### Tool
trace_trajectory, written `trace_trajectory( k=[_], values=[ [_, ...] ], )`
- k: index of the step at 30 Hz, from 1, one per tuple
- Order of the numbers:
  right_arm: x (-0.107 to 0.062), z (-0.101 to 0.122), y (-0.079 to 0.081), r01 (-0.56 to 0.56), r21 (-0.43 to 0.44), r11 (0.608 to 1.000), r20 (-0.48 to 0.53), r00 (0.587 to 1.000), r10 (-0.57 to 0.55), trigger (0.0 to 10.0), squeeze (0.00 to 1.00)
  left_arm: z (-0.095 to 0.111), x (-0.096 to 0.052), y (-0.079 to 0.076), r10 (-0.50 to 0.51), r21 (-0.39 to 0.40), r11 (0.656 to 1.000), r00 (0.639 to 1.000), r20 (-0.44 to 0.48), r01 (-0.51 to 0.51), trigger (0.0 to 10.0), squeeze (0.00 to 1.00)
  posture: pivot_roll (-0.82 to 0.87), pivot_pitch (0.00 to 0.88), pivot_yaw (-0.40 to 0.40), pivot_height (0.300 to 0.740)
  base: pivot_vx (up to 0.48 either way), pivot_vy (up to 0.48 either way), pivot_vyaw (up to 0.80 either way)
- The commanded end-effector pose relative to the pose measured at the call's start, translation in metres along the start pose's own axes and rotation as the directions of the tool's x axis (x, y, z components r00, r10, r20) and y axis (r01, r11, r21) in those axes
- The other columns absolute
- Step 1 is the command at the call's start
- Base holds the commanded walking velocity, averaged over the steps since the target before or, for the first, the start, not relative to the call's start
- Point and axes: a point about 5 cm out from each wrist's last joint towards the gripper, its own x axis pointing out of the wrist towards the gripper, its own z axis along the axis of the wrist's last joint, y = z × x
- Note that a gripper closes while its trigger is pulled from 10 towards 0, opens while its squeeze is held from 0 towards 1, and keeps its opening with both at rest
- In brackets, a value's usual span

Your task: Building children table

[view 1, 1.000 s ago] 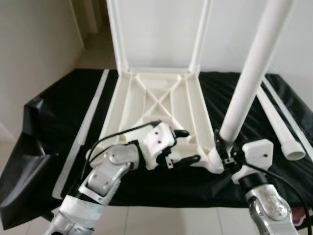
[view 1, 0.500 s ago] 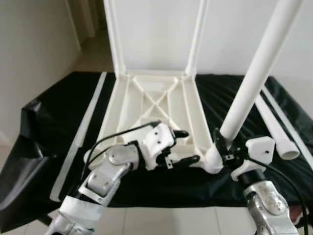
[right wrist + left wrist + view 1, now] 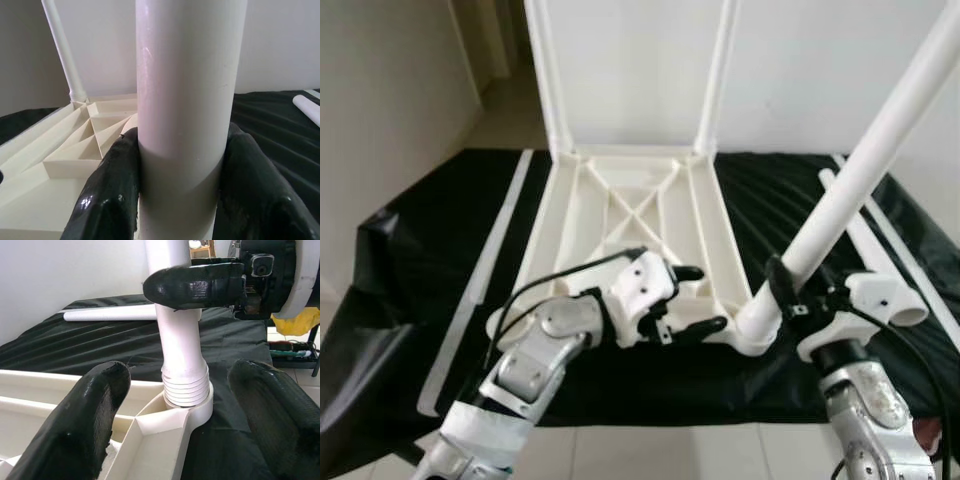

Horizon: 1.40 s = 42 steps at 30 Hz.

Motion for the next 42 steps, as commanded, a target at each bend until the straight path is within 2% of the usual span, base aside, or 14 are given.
trace_trajectory(
  k=[1, 3, 5, 15, 20, 32, 36, 39, 40, 41, 42],
  values=[
    [-0.009, -0.030, -0.002, -0.003, -0.058, 0.998, -0.162, 0.987, -0.007, 10.0, 0.00, 0.004, -0.001, 0.001, -0.028, 0.019, 0.999, 1.000, 0.004, 0.028, 10.0, 0.00, -0.03, 0.011, 0.006, 0.740, 0.000, 0.000, 0.00],
    [-0.012, -0.027, 0.006, -0.089, -0.168, 0.982, -0.127, 0.990, 0.068, 10.0, 0.00, 0.004, -0.001, 0.002, -0.025, 0.020, 0.999, 1.000, 0.003, 0.025, 10.0, 0.00, -0.04, 0.013, 0.006, 0.740, 0.000, 0.000, 0.00],
    [-0.014, -0.029, 0.008, -0.109, -0.180, 0.978, -0.144, 0.986, 0.083, 10.0, 0.00, 0.004, -0.002, 0.003, -0.023, 0.019, 1.000, 1.000, 0.003, 0.023, 10.0, 0.00, -0.04, 0.015, 0.005, 0.740, 0.000, 0.000, 0.00],
    [-0.016, -0.033, -0.003, -0.031, -0.124, 0.992, -0.160, 0.987, 0.011, 10.0, 0.00, 0.004, -0.001, 0.003, -0.022, 0.018, 1.000, 1.000, 0.004, 0.022, 10.0, 0.00, -0.04, 0.021, 0.009, 0.740, 0.000, 0.000, 0.00],
    [-0.018, -0.038, -0.008, 0.041, -0.052, 0.998, -0.173, 0.984, -0.050, 10.0, 0.00, 0.005, -0.002, 0.005, -0.021, 0.019, 1.000, 1.000, 0.004, 0.021, 10.0, 0.00, -0.04, 0.023, 0.011, 0.740, 0.000, 0.000, 0.00],
    [-0.018, -0.041, -0.009, 0.058, -0.066, 0.996, -0.171, 0.983, -0.068, 10.0, 0.00, 0.005, -0.002, 0.005, -0.024, 0.018, 1.000, 1.000, 0.004, 0.024, 10.0, 0.00, -0.04, 0.023, 0.013, 0.740, 0.000, 0.000, 0.00],
    [-0.017, -0.037, -0.008, 0.138, -0.147, 0.979, -0.128, 0.979, -0.157, 10.0, 0.00, 0.005, -0.003, 0.005, -0.021, 0.022, 1.000, 1.000, 0.000, 0.021, 10.0, 0.00, -0.04, 0.023, 0.013, 0.740, 0.000, 0.000, 0.00],
    [-0.017, -0.036, -0.009, 0.153, -0.160, 0.975, -0.122, 0.977, -0.173, 10.0, 0.00, 0.005, -0.003, 0.005, -0.020, 0.022, 1.000, 1.000, 0.000, 0.020, 10.0, 0.00, -0.04, 0.023, 0.013, 0.740, 0.000, 0.000, 0.00],
    [-0.017, -0.039, -0.010, 0.229, -0.167, 0.959, -0.107, 0.963, -0.249, 10.0, 0.00, 0.005, -0.003, 0.005, -0.017, 0.023, 1.000, 1.000, 0.002, 0.017, 10.0, 0.00, -0.03, 0.016, 0.006, 0.740, 0.000, 0.000, 0.00],
    [-0.017, -0.039, -0.010, 0.229, -0.167, 0.959, -0.107, 0.963, -0.249, 10.0, 0.00, 0.005, -0.003, 0.005, -0.017, 0.023, 1.000, 1.000, 0.002, 0.017, 10.0, 0.00, -0.03, 0.016, 0.006, 0.740, 0.000, 0.000, 0.00],
    [-0.017, -0.041, -0.012, 0.304, -0.170, 0.938, -0.101, 0.941, -0.323, 10.0, 0.00, 0.005, -0.002, 0.006, -0.014, 0.021, 1.000, 1.000, 0.004, 0.013, 10.0, 0.00, -0.03, 0.014, 0.003, 0.740, 0.000, 0.000, 0.00]
  ],
)
